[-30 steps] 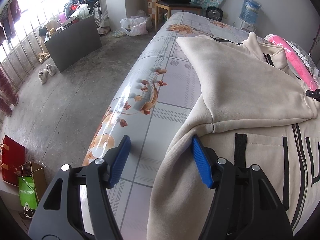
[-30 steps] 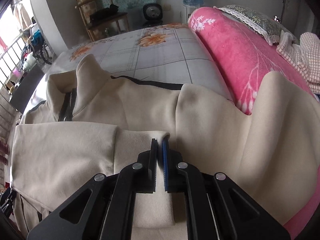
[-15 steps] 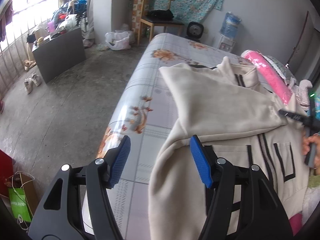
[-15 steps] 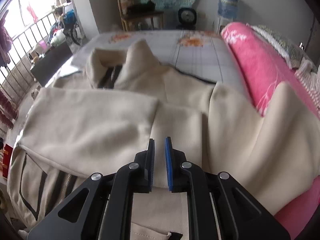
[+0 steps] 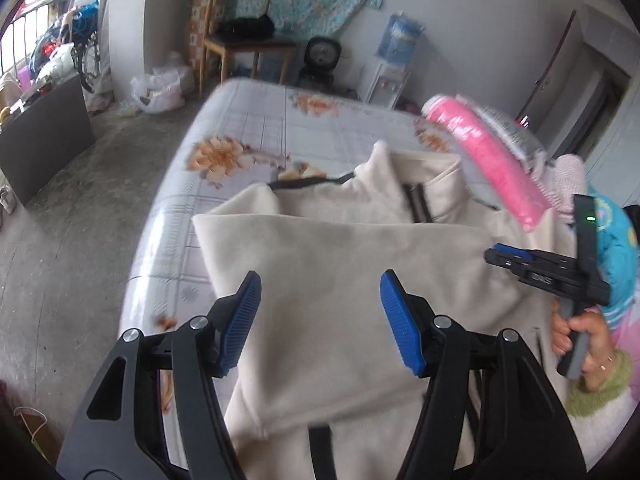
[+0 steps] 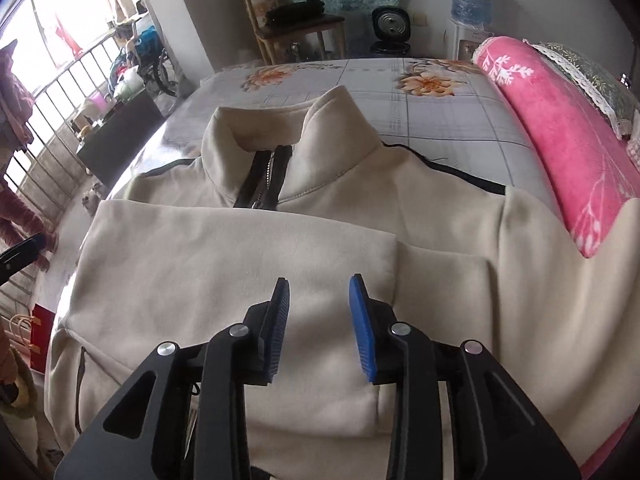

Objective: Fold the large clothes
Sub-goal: 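Release the sleeve and press the folded sleeves flat with both tools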

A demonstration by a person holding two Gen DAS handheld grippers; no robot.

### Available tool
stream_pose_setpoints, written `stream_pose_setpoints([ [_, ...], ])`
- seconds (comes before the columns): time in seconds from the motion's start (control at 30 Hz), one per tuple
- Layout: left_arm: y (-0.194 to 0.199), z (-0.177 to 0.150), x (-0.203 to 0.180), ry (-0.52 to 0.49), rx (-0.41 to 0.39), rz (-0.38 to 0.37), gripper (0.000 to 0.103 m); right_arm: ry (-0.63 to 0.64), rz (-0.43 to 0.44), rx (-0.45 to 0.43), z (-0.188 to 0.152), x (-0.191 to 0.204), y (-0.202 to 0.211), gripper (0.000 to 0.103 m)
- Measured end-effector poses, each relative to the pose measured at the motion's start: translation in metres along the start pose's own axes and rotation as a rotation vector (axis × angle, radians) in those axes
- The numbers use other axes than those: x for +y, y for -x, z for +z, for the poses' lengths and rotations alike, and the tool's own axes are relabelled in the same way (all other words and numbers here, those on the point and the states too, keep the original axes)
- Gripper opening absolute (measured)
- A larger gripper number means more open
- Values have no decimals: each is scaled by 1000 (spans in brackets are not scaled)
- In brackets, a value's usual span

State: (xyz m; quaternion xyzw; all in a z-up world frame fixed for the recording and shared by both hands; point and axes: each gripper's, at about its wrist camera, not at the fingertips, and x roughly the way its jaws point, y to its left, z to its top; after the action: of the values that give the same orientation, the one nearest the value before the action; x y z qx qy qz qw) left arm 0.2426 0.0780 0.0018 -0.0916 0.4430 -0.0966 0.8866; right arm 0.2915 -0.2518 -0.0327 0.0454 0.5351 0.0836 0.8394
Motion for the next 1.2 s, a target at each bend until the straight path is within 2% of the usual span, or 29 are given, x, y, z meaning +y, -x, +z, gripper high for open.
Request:
stream_pose_setpoints([
  [0.13,-66,5,18,24,124,97,58,10,-20,16,-9,-5,-10,38],
  [0.2,-69,7,27,34,82,120,58,4,-24,16,-12,-4,1,38],
  [0.27,-70,9,34,63,89,112,58,25,-17,-9,-14,-1,10,47],
  [0.3,-69,9,37,75,81,105,58,46,-36,-17,-16,-1,11,56],
  [0.4,-68,7,38,62,73,127,58,68,-97,14,-23,-6,-4,60],
  [0.5,-54,6,25,30,59,183,57,25,-123,38,-26,-4,7,62],
  [0.57,-36,5,10,-14,19,175,60,15,-60,13,-31,3,22,62],
  [0.6,-28,1,-2,-45,5,166,62,26,-56,-1,-34,8,27,63],
  [0.67,-23,-8,-22,-94,21,138,66,65,-81,3,-42,17,21,69],
  [0.73,-30,-20,-43,-145,62,124,67,98,-130,35,-52,22,7,70],
  [0.8,-41,-36,-63,-200,106,135,67,139,-180,23,-58,33,12,70],
  [0.87,-42,-48,-74,-236,100,150,67,113,-170,14,-59,35,23,70],
  [0.97,-38,-59,-85,-252,68,144,70,69,-157,-21,-62,30,34,70],
  [1.07,-50,-67,-88,-260,107,183,71,23,-171,23,-67,15,18,71],
  [1.1,-57,-67,-86,-253,125,195,75,23,-167,6,-69,15,20,71],
  [1.13,-55,-67,-82,-227,102,199,78,12,-173,13,-69,14,23,71],
  [1.2,-55,-67,-76,-188,108,182,79,-27,-148,-5,-70,11,36,71],
])
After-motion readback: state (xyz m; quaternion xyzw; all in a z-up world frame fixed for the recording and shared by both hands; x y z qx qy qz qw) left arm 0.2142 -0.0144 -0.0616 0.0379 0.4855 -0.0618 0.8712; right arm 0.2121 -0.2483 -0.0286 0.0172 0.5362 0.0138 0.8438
